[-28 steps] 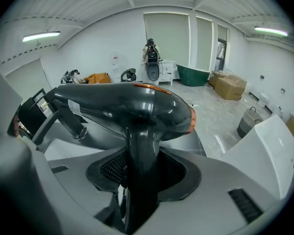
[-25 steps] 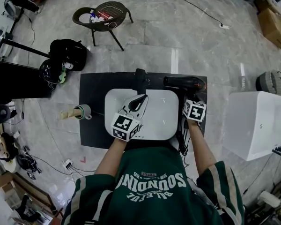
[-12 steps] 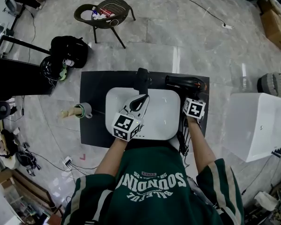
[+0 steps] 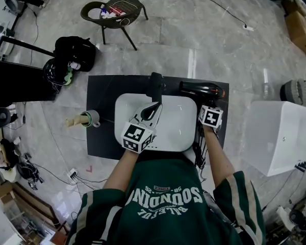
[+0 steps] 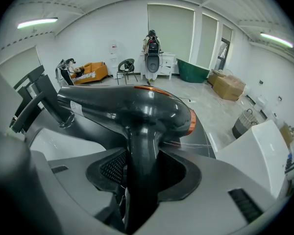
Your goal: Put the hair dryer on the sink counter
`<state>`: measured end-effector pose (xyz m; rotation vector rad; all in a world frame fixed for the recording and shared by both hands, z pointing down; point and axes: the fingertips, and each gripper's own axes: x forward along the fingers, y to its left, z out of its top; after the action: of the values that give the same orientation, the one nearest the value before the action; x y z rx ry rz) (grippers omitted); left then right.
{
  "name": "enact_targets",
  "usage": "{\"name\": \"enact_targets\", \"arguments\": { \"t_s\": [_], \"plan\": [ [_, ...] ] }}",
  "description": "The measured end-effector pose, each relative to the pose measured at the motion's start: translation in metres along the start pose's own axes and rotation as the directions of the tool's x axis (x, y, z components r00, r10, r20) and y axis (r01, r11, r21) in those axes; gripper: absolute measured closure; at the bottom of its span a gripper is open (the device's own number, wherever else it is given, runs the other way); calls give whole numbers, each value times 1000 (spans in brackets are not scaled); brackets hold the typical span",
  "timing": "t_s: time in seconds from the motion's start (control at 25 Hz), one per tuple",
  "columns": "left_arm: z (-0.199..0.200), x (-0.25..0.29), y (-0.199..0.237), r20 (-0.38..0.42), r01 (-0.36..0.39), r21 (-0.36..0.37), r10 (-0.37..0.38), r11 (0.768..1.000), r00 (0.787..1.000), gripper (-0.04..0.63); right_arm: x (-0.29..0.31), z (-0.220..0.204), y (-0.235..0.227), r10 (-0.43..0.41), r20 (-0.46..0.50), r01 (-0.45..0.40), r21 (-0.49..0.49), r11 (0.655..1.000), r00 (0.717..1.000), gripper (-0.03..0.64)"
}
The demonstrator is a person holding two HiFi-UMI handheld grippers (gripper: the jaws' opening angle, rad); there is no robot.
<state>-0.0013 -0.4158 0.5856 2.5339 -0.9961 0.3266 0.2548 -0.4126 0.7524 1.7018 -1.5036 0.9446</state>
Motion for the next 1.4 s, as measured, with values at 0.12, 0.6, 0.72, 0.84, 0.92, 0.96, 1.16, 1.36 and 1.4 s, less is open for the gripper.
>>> {"name": "enact_targets", "arguments": {
  "t_s": [0.12, 0.6, 0.72, 0.84, 0.92, 0.96, 1.16, 1.36, 1.4],
  "plan": [
    [-1, 0, -2, 0, 5, -4, -5, 1000, 1000, 583, 1, -1, 0, 2, -3, -2, 1, 1000, 1000, 417],
    [-2, -8, -1, 2, 5, -2, -5, 1000, 1000, 583, 7, -3, 9, -10, -21, 10, -39, 999, 1000, 413],
    [-2, -10, -1, 3, 4, -2, -4, 1000, 1000, 583, 9, -4, 13, -12, -32, 10, -50, 999, 999, 408],
    [-1, -11, -2, 2, 6, -1, -6, 1000, 1000, 583, 12, -2, 13, -15, -17, 14, -58, 998, 1000, 410],
    [-2, -13, -2, 2, 7, 0, -7, 1000, 1000, 583, 13, -1, 18, 3, -13, -4, -53, 999, 1000, 408],
    [-2, -15, -2, 2, 7, 1, -7, 1000, 1000, 583, 12, -1, 21, 15, -18, -16, -49, 999, 1000, 410],
    [2, -20, -2, 10, 12, 8, -12, 1000, 1000, 583, 7, -2, 19, 10, -45, -13, -78, 997, 999, 383],
    [5, -22, -8, 21, 25, 19, -26, 999, 999, 583, 0, -6, 18, 14, -43, -17, -74, 997, 999, 374],
    [7, -23, -9, 24, 28, 21, -28, 999, 999, 583, -3, -6, 19, 16, -37, -19, -69, 997, 999, 374]
  ]
}}
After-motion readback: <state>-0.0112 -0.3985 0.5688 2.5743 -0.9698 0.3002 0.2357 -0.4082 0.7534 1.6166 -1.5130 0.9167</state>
